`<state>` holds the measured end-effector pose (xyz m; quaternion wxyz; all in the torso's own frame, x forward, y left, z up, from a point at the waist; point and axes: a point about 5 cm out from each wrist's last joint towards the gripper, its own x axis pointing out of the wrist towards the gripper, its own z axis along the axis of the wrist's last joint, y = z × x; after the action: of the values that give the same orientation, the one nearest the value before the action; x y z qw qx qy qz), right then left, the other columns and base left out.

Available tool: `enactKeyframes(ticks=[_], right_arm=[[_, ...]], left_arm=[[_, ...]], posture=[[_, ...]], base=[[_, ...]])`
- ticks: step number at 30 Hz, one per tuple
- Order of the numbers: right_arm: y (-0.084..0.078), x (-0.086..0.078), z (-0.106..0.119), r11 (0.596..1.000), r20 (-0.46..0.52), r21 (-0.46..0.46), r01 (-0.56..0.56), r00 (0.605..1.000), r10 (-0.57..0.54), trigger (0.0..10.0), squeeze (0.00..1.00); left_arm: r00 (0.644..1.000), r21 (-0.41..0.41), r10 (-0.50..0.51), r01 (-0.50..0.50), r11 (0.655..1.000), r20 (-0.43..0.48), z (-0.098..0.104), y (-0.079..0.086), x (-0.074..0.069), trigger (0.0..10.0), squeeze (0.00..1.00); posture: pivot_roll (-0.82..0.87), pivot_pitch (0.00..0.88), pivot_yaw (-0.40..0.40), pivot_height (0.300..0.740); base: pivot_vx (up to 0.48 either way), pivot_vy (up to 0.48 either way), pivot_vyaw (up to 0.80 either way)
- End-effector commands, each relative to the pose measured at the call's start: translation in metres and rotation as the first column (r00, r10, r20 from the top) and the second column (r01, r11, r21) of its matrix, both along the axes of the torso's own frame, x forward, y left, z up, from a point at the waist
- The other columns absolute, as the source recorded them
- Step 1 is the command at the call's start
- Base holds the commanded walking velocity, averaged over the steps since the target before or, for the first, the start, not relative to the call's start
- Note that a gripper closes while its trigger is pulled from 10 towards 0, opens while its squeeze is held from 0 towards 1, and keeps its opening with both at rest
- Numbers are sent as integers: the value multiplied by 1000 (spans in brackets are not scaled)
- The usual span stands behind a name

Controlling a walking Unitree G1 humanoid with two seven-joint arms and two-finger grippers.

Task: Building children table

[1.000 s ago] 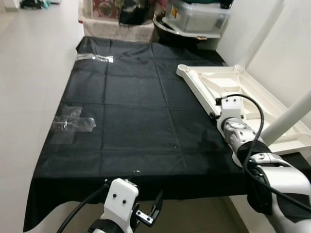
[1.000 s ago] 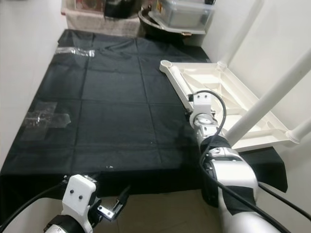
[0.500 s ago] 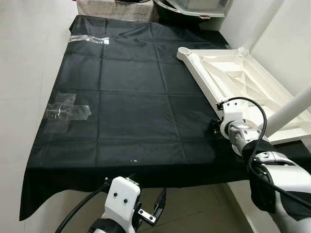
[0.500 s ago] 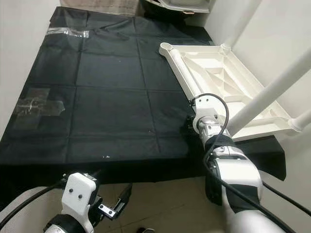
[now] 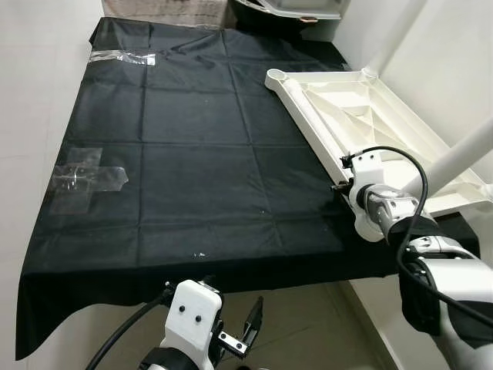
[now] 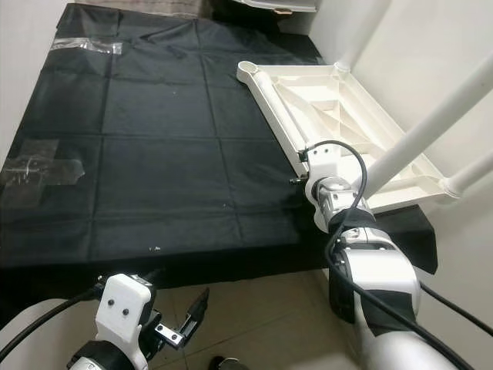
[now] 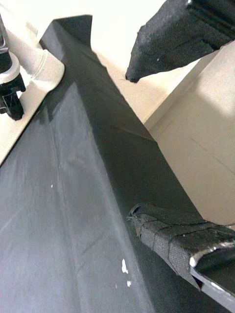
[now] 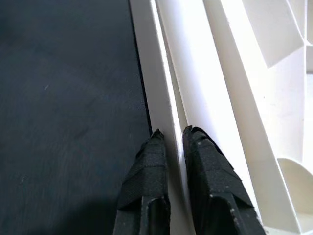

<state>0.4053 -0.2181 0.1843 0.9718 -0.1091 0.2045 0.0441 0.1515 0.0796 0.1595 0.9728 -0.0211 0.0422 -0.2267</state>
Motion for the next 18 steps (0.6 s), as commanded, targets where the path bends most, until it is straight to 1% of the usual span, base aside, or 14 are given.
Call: enactKeyframes(ticks=[1, 2, 4, 6, 8, 9, 10, 11, 13, 14, 15, 16, 17, 18], right_arm=[[34, -6, -20, 948, -86, 129, -291, 949, 303, 0, 0], [44, -9, -20, 891, -98, 116, -439, 888, 450, 0, 0], [44, -9, -20, 891, -98, 116, -439, 888, 450, 0, 0], [53, -16, -24, 785, -145, 118, -609, 771, 620, 0, 0], [56, -24, -27, 658, -169, 136, -741, 637, 752, 0, 0], [56, -24, -27, 658, -169, 136, -741, 637, 752, 0, 0], [57, -28, -28, 609, -172, 144, -780, 586, 792, 0, 0], [57, -28, -28, 609, -172, 144, -780, 586, 792, 0, 0], [57, -35, -28, 483, -177, 139, -864, 458, 871, 0, 0], [57, -35, -28, 483, -177, 139, -864, 458, 871, 0, 0], [54, -42, -29, 372, -220, 145, -917, 337, 915, 0, 0], [54, -42, -29, 372, -220, 145, -917, 337, 915, 0, 0], [50, -46, -30, 321, -265, 157, -934, 273, 925, 0, 0], [50, -46, -30, 321, -265, 157, -934, 273, 925, 0, 0]], left_arm=[[1000, 11, -11, 11, 1000, -24, -3, -2, -2, 10000, 0], [1000, 12, -11, 11, 1000, -24, -4, -2, -1, 10000, 0], [1000, 12, -11, 11, 1000, -24, -4, -2, -1, 10000, 0], [1000, 15, -10, 10, 1000, -22, -4, -1, 1, 10000, 0], [1000, 18, -10, 10, 1000, -18, -4, -1, 2, 10000, 0], [1000, 18, -10, 10, 1000, -18, -4, -1, 2, 10000, 0], [1000, 19, -9, 9, 1000, -17, -4, -1, 3, 10000, 0], [1000, 19, -9, 9, 1000, -17, -4, -1, 3, 10000, 0], [1000, 22, -9, 9, 1000, -14, -5, -1, 4, 10000, 0], [1000, 22, -9, 9, 1000, -14, -5, -1, 4, 10000, 0], [1000, 24, -8, 8, 1000, -12, -6, -1, 6, 10000, 0], [1000, 24, -8, 8, 1000, -12, -6, -1, 6, 10000, 0], [1000, 25, -7, 8, 1000, -11, -6, -1, 7, 10000, 0], [1000, 25, -7, 8, 1000, -11, -6, -1, 7, 10000, 0]], posture=[[232, 245, -173, 740], [230, 241, -174, 740], [230, 241, -174, 740], [229, 237, -174, 740], [229, 230, -175, 740], [229, 230, -175, 740], [229, 230, -175, 740], [229, 230, -175, 740], [231, 219, -173, 740], [231, 219, -173, 740], [232, 212, -175, 740], [232, 212, -175, 740], [230, 207, -174, 740], [230, 207, -174, 740]], base=[[0, 0, 0], [0, 0, 0], [0, 0, 0], [0, 0, 0], [0, 0, 0], [0, 0, 0], [0, 0, 0], [0, 0, 0], [0, 0, 0], [0, 0, 0], [0, 0, 0], [0, 0, 0], [0, 0, 0], [0, 0, 0]])
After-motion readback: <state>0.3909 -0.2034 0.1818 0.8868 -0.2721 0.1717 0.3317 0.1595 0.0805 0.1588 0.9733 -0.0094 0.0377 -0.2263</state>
